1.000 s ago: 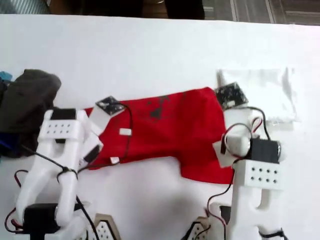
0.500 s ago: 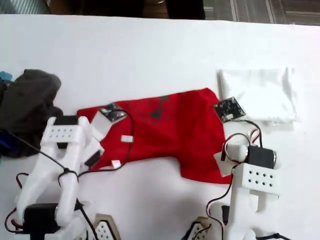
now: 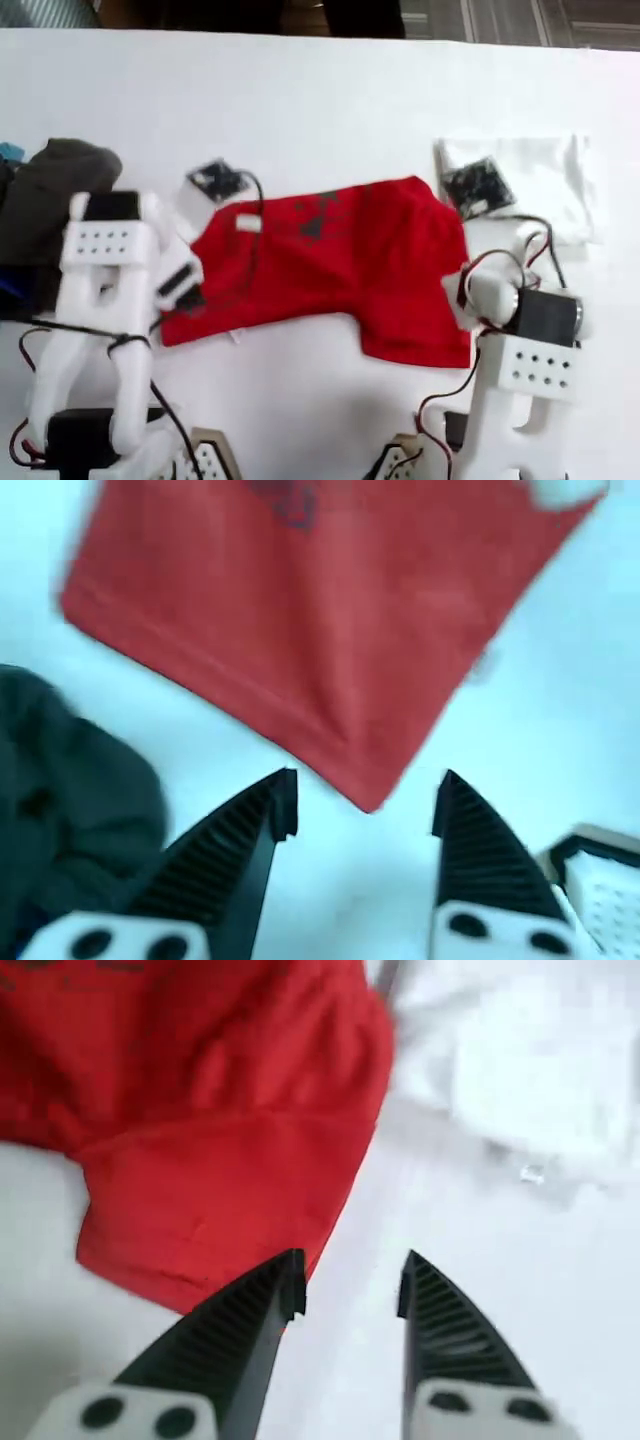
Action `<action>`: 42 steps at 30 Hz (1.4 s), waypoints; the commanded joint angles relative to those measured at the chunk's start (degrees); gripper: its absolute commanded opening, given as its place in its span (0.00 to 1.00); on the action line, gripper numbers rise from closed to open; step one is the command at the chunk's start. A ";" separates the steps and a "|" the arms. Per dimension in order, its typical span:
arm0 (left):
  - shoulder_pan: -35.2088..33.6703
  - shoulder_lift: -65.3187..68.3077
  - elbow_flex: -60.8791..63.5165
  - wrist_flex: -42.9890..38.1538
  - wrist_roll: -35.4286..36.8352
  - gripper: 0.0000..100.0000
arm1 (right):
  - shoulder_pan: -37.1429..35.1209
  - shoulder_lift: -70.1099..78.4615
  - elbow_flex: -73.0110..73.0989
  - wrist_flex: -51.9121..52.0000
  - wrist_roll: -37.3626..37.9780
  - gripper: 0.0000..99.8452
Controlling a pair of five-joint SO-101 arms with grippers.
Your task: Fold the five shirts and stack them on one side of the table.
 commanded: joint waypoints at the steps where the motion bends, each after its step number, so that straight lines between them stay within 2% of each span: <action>1: -0.18 -0.97 -6.11 -1.32 2.90 0.03 | 0.31 -0.66 -4.04 -8.75 -3.87 0.01; 4: -0.09 3.78 -7.16 -5.80 5.45 0.03 | -0.48 4.09 -3.87 -16.92 -7.47 0.02; 10: 0.53 23.82 -14.55 -13.63 11.60 0.02 | -6.11 26.68 -8.44 -28.35 -7.82 0.02; 16: 0.53 43.16 -30.20 -12.04 16.70 0.02 | -9.98 49.89 -26.02 -25.98 -15.82 0.02; 22: -0.35 56.53 -42.15 -2.46 16.97 0.02 | -10.77 64.84 -40.88 -17.10 -19.87 0.02; 32: -5.27 71.12 -61.93 1.76 16.62 0.02 | -10.95 69.23 -45.89 -13.58 -19.96 0.02; 42: -6.77 86.59 -94.20 10.11 16.44 0.02 | -10.59 69.23 -46.15 -13.58 -20.04 0.02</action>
